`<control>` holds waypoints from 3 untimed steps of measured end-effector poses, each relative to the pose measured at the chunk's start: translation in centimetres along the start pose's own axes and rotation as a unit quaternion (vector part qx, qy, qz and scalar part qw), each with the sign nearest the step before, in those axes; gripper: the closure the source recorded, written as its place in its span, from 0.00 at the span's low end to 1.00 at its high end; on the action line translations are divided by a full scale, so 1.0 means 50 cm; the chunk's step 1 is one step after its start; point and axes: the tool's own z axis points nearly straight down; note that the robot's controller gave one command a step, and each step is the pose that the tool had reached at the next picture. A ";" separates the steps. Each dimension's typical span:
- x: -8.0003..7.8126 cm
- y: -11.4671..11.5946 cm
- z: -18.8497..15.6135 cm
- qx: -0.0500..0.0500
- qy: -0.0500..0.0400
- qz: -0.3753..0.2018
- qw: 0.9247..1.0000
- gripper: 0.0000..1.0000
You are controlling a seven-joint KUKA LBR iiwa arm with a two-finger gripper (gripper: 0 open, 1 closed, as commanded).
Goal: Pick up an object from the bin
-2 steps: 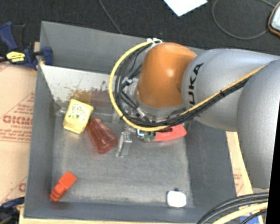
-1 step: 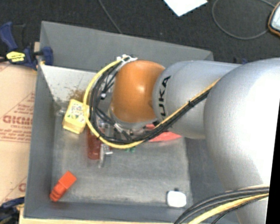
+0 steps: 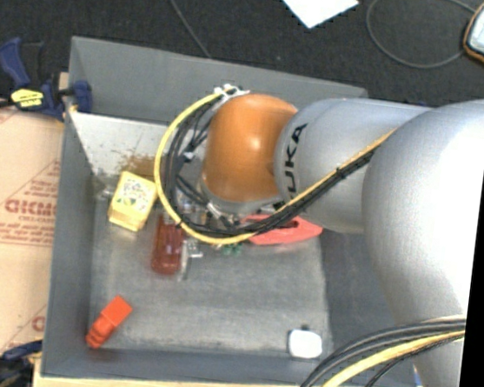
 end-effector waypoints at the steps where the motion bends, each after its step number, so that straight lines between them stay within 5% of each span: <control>1: -0.011 -0.063 -0.124 0.000 -0.004 0.099 0.995 0.00; 2: -0.078 -0.025 0.054 0.001 -0.003 0.034 0.999 0.00; 3: -0.071 -0.022 0.064 0.000 -0.003 0.038 0.999 0.00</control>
Offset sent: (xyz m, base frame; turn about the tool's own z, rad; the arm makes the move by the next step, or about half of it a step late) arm 0.0431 0.0000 -0.0450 0.0445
